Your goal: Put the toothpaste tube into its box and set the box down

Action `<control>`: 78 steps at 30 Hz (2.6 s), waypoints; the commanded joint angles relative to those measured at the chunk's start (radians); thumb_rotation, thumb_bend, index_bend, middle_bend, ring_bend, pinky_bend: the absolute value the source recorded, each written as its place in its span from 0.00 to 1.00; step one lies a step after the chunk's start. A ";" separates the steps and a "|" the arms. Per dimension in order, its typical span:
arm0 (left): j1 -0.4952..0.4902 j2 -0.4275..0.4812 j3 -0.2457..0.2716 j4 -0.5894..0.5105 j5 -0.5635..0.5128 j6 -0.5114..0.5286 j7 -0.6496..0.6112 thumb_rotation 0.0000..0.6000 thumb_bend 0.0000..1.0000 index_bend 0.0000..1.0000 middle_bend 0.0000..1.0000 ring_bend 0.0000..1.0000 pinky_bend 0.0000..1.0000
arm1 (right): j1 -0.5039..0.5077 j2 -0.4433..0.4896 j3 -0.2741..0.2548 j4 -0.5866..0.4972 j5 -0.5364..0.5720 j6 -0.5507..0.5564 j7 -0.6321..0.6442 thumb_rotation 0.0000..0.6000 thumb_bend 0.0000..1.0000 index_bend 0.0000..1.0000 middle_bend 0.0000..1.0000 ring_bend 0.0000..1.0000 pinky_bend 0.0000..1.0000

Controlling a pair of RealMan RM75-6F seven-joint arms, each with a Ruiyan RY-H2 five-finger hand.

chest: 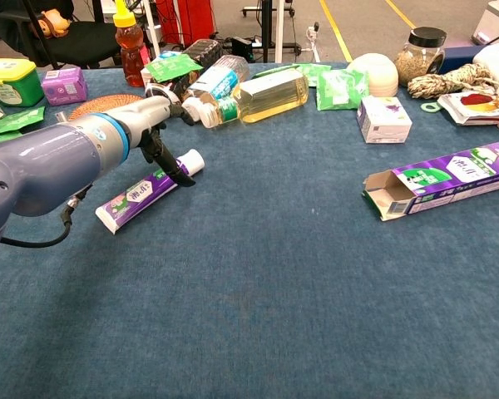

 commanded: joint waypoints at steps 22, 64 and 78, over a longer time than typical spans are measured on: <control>0.081 -0.044 -0.002 -0.090 -0.013 0.186 0.057 1.00 0.14 0.17 0.05 0.14 0.42 | 0.001 0.006 -0.006 -0.002 -0.011 0.003 0.016 1.00 0.00 0.00 0.00 0.00 0.00; 0.177 -0.128 0.021 -0.055 0.068 0.270 0.143 1.00 0.22 0.33 0.25 0.31 0.61 | 0.005 0.014 -0.011 0.000 -0.017 0.007 0.043 1.00 0.00 0.00 0.00 0.00 0.00; 0.192 -0.146 0.022 -0.019 0.128 0.273 0.160 1.00 0.34 0.45 0.38 0.42 0.69 | 0.007 0.019 -0.015 -0.002 -0.018 0.005 0.055 1.00 0.00 0.00 0.00 0.00 0.00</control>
